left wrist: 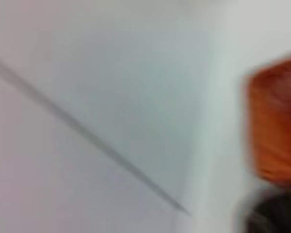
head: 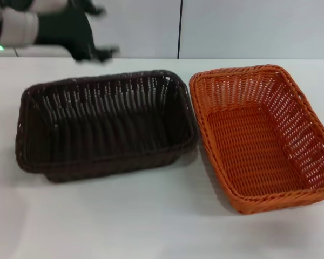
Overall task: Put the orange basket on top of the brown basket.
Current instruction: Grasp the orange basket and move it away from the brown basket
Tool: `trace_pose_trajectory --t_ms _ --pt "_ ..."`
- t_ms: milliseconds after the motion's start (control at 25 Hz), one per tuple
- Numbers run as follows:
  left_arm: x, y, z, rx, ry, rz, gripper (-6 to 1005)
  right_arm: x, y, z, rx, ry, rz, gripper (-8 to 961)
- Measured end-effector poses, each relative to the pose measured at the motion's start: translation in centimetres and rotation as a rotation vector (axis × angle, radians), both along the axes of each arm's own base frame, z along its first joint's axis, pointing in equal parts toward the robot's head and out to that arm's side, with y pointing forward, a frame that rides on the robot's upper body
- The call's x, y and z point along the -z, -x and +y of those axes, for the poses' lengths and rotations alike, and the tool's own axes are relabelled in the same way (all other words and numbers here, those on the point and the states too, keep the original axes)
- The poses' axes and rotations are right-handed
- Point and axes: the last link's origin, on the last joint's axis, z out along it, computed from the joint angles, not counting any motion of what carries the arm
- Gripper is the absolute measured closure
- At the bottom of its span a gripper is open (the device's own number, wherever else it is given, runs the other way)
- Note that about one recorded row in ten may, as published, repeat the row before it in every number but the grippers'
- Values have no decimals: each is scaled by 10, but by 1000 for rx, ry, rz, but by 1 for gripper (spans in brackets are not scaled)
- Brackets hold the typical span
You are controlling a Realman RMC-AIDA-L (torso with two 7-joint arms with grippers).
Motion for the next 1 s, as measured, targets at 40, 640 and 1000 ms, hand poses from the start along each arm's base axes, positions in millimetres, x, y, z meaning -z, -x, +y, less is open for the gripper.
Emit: trace_pose_trajectory --t_ms 40,640,1000 --pt "-8 -9 3 43 -107 -75 322 0 0 0 1 -1 2 206" --pt "47 71 -79 175 -1037 -666 223 -7 69 68 -206 180 56 210" --pt "59 193 -121 -147 -1062 -804 227 -31 148 105 -202 749 -129 212"
